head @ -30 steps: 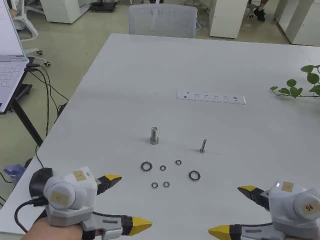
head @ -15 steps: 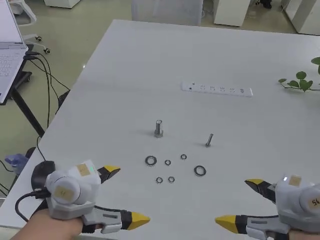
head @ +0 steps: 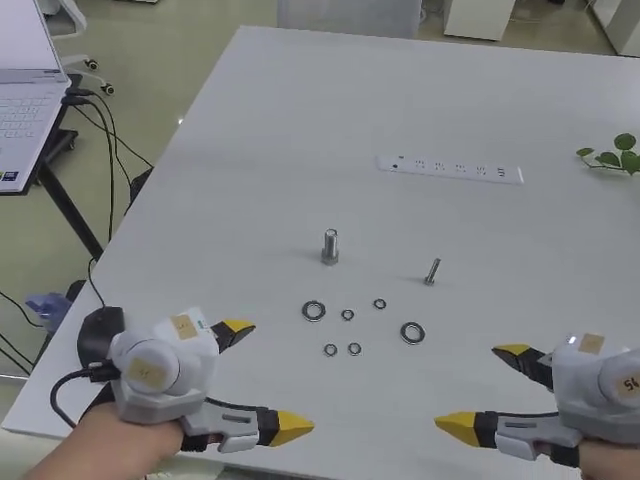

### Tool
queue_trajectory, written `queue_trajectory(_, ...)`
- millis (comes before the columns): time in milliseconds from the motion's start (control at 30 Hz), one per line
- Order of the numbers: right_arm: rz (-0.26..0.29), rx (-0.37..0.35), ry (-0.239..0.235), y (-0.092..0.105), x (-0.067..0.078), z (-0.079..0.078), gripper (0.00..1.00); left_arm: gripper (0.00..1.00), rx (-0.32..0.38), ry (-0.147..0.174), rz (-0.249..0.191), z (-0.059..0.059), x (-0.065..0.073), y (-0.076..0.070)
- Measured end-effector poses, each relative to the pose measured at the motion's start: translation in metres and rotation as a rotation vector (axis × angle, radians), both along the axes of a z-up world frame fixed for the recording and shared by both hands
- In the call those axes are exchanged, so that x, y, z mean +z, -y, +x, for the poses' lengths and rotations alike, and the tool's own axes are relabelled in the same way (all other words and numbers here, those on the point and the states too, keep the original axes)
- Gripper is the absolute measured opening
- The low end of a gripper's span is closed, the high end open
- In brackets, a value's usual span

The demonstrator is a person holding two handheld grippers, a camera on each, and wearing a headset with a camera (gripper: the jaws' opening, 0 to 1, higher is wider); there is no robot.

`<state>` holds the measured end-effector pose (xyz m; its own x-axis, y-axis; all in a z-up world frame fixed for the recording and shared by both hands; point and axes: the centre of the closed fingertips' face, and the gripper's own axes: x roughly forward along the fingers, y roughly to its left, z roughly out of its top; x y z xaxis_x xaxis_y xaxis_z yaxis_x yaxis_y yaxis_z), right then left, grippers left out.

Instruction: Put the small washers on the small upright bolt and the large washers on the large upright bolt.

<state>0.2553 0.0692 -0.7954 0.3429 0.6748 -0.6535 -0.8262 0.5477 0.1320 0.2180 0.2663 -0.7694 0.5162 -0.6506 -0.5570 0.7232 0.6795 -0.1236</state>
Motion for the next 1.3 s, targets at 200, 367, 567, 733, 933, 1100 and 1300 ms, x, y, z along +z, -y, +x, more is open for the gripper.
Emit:
queue_trajectory(200,-0.015,0.013,0.004,-0.002,-0.002,0.010,0.74,0.85,0.010,-0.007,-0.013,-0.001,0.001,0.001)
queue_trajectory(367,-0.027,0.032,0.004,-0.005,-0.003,0.017,0.70,0.84,0.015,-0.010,-0.009,-0.003,0.000,0.000)
queue_trajectory(567,-0.058,0.059,0.011,-0.009,-0.004,0.031,0.67,0.85,0.021,-0.011,-0.004,-0.001,0.000,-0.002)
queue_trajectory(733,-0.095,0.088,0.009,-0.014,-0.005,0.041,0.64,0.85,0.019,-0.011,0.005,-0.001,0.000,-0.003)
queue_trajectory(933,-0.158,0.152,0.009,-0.018,-0.015,0.048,0.60,0.87,0.013,-0.019,0.014,-0.004,-0.004,-0.004)
queue_trajectory(1100,-0.192,0.192,0.011,-0.021,-0.019,0.055,0.56,0.87,0.008,-0.025,0.022,-0.008,-0.006,-0.003)
queue_trajectory(1300,-0.233,0.236,-0.002,-0.024,-0.023,0.066,0.48,0.86,0.014,-0.024,0.035,-0.009,-0.007,-0.006)
